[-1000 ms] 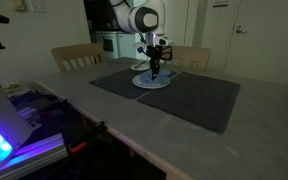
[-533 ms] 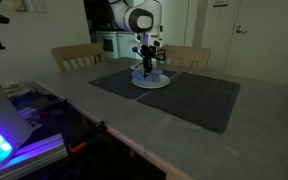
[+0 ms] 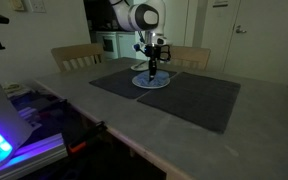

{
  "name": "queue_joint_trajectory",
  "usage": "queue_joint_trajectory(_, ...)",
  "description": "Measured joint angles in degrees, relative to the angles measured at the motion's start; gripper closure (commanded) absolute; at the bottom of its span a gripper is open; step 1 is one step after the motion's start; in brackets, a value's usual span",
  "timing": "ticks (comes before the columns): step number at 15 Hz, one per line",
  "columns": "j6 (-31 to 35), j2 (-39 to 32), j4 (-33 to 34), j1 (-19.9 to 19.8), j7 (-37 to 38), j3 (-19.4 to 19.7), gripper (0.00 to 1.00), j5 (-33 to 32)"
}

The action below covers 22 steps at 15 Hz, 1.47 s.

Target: Use the towel to wipe the plate

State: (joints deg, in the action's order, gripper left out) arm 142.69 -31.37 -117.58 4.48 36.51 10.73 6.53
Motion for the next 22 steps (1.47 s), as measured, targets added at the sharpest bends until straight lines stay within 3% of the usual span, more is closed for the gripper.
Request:
queue_joint_trajectory(3, 3.11, -0.05, -0.55, -0.25, 0.73, 0.68, 0.97, -0.74)
queue_joint_trajectory(9, 15.91, -0.39, -2.01, -2.68, -4.84, -4.11, 0.97, 5.51)
queue_joint_trajectory(14, 15.19, -0.47, -1.98, -3.61, -9.87, -8.41, 0.97, 9.19)
queue_joint_trajectory(19, 16.38, -0.09, -2.19, -3.38, -10.17, -8.87, 0.97, 9.6)
queue_joint_trajectory(22, 15.92, 1.3, -2.19, -1.34, -10.09, -9.01, 0.97, 9.43)
